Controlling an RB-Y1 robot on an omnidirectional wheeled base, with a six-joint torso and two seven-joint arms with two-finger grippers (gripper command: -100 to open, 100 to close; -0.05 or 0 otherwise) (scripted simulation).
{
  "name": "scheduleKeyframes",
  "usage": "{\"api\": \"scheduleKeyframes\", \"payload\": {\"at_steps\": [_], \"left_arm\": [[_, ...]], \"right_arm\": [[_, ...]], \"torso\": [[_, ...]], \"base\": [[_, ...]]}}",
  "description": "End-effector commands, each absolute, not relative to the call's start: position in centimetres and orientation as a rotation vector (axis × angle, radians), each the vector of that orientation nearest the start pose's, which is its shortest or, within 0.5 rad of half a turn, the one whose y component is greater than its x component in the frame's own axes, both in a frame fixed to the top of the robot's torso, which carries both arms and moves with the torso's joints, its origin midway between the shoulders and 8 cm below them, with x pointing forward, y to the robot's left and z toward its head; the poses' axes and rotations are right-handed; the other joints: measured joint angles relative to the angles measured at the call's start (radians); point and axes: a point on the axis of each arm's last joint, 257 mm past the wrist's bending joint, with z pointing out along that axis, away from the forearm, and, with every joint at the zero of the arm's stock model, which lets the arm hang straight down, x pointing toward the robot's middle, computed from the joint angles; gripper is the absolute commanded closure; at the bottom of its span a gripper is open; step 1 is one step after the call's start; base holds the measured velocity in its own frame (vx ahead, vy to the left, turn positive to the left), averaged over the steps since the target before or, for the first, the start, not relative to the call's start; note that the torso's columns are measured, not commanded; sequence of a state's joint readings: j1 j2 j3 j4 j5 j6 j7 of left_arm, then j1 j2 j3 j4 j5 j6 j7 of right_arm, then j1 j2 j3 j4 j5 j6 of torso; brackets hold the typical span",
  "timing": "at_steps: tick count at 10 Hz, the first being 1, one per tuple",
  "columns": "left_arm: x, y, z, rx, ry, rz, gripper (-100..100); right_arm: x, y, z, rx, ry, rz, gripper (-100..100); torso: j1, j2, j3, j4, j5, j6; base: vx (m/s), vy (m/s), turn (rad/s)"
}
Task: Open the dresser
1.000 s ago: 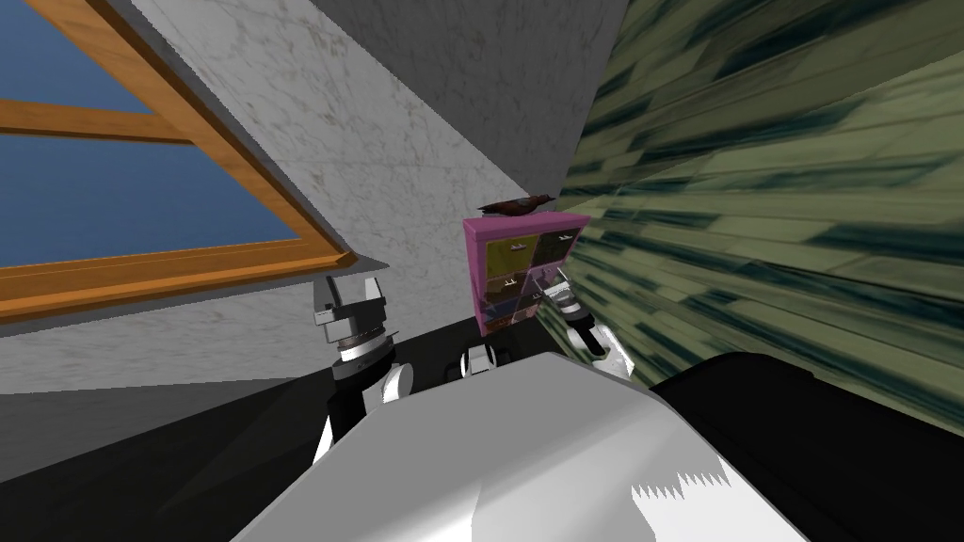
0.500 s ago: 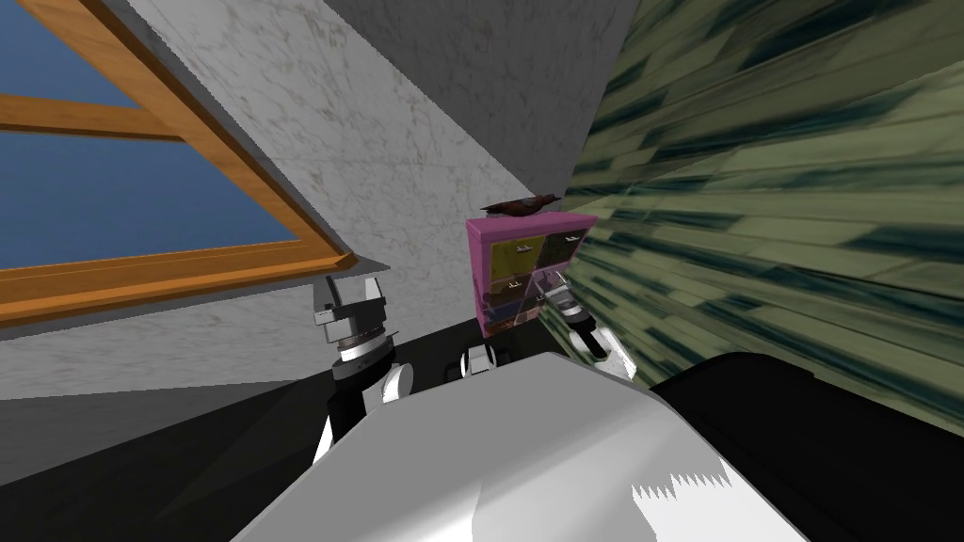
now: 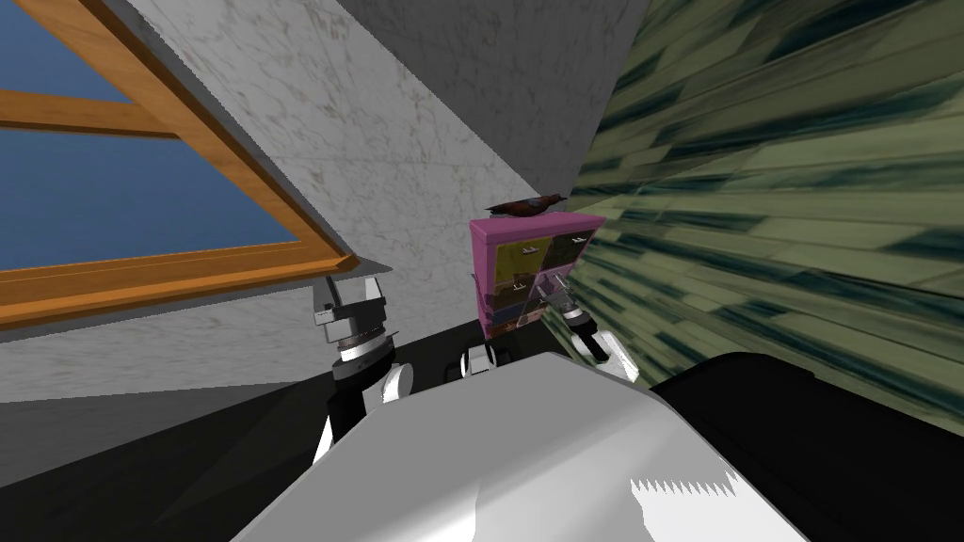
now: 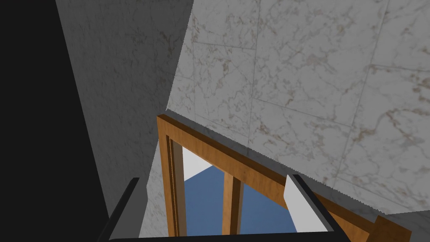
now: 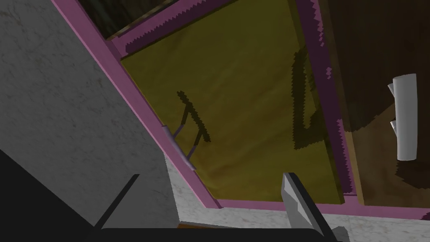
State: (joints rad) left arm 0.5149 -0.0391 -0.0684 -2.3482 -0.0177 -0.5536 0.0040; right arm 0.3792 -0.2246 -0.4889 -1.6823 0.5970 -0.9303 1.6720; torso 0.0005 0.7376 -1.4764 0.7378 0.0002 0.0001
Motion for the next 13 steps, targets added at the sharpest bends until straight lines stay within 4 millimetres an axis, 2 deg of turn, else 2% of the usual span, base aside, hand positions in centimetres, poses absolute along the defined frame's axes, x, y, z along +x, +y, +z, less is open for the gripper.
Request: {"api": "scheduleKeyframes", "payload": {"at_steps": [1, 2, 3, 4, 5, 6, 7, 8, 9, 10, 11, 12, 13], "left_arm": [[32.1, 25.8, 6.0, -0.596, 0.510, -1.378, 0], [32.1, 25.8, 6.0, -0.596, 0.510, -1.378, 0], [32.1, 25.8, 6.0, -0.596, 0.510, -1.378, 0], [32.1, 25.8, 6.0, -0.596, 0.510, -1.378, 0], [32.1, 25.8, 6.0, -0.596, 0.510, -1.378, 0], [32.1, 25.8, 6.0, -0.596, 0.510, -1.378, 0], [32.1, 25.8, 6.0, -0.596, 0.510, -1.378, 0], [32.1, 25.8, 6.0, -0.596, 0.510, -1.378, 0], [32.1, 25.8, 6.0, -0.596, 0.510, -1.378, 0], [32.1, 25.8, 6.0, -0.596, 0.510, -1.378, 0], [32.1, 25.8, 6.0, -0.596, 0.510, -1.378, 0], [32.1, 25.8, 6.0, -0.596, 0.510, -1.378, 0], [32.1, 25.8, 6.0, -0.596, 0.510, -1.378, 0]], "right_arm": [[35.6, -39.1, -14.4, -0.851, 0.916, -0.927, -100], [35.6, -39.1, -14.4, -0.862, 0.909, -0.945, -100], [35.4, -39.5, -15.7, -0.892, 0.922, -0.974, -100], [35.4, -39.5, -15.7, -0.906, 0.912, -0.996, -100], [35.1, -39.9, -16.9, -0.933, 0.925, -1.021, -100], [35.1, -39.9, -16.9, -0.946, 0.915, -1.042, -100], [34.9, -40.1, -18.2, -0.973, 0.927, -1.067, -100], [34.9, -40.1, -18.2, -0.984, 0.920, -1.083, -100], [34.6, -40.3, -19.4, -1.008, 0.931, -1.105, -100], [34.6, -40.3, -19.4, -1.017, 0.924, -1.118, -100], [34.2, -40.3, -20.6, -1.039, 0.935, -1.139, -100], [34.2, -40.3, -20.6, -1.045, 0.930, -1.149, -100], [33.9, -40.3, -21.8, -1.064, 0.941, -1.168, -100]], "torso": [[-0.001, 0.002, 0.001, 0.001, 0.000, 0.000], [0.000, 0.000, 0.001, 0.000, 0.000, 0.000], [-0.001, 0.000, 0.000, 0.000, 0.000, 0.000], [-0.001, 0.000, 0.000, 0.000, 0.000, 0.000], [0.000, 0.000, 0.000, 0.000, 0.000, 0.000], [0.000, 0.000, 0.000, 0.000, 0.000, 0.000], [0.000, 0.000, 0.000, 0.000, 0.000, 0.000], [0.000, 0.001, 0.001, 0.000, 0.000, 0.000], [-0.001, 0.001, 0.001, 0.000, 0.000, 0.000], [-0.001, 0.001, 0.001, 0.000, 0.000, 0.000], [-0.001, 0.001, 0.001, 0.000, 0.000, 0.000], [0.000, 0.001, 0.001, 0.000, 0.000, 0.000], [-0.001, 0.001, 0.001, 0.000, 0.000, 0.000]], "base": [[0.048, 0.033, 0.022], [0.046, 0.031, 0.012], [0.049, 0.026, 0.026], [0.050, 0.030, 0.010], [0.060, 0.038, 0.023], [0.051, 0.034, 0.014], [0.048, 0.041, 0.028], [0.042, 0.033, 0.014], [0.048, 0.028, 0.029], [0.040, 0.025, 0.013], [0.041, 0.034, 0.022], [0.035, 0.024, 0.014], [0.042, 0.024, 0.033]]}}
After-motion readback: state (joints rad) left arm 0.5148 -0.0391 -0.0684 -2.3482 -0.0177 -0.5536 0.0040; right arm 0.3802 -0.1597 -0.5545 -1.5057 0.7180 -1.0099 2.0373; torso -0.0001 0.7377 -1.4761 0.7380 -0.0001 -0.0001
